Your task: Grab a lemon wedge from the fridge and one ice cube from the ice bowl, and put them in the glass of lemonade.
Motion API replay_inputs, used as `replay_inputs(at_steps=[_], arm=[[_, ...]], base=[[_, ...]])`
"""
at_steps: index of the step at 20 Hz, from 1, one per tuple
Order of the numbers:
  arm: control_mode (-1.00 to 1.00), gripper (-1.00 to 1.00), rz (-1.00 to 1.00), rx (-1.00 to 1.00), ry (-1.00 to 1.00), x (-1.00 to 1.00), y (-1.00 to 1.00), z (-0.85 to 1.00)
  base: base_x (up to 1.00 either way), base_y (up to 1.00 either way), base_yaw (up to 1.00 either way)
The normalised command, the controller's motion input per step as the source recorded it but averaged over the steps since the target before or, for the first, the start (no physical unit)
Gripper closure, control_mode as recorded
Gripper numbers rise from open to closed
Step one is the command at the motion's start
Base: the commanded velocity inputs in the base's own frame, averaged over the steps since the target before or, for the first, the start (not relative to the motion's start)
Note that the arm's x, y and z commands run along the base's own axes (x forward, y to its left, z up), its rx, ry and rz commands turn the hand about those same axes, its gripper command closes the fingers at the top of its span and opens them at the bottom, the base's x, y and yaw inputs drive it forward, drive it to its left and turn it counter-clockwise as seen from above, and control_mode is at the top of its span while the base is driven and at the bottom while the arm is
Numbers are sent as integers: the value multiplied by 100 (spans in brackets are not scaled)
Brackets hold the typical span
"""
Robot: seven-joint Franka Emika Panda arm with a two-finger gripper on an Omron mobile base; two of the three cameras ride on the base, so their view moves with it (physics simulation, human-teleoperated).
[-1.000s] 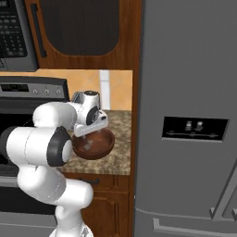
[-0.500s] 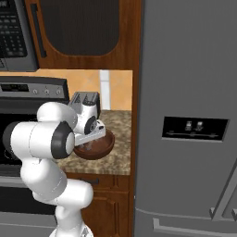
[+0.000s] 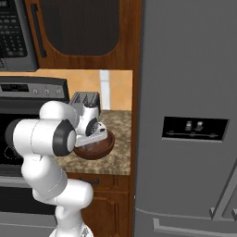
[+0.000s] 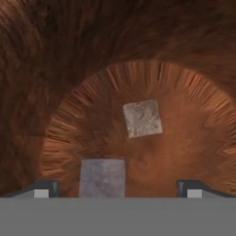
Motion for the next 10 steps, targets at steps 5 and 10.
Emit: replay_inputs(at_steps=[5, 10], arm=[[-100, -100, -2, 0, 0, 0, -7, -9], [-100, -100, 0, 0, 0, 0, 0, -12]], base=[[0, 0, 0], [0, 0, 0]])
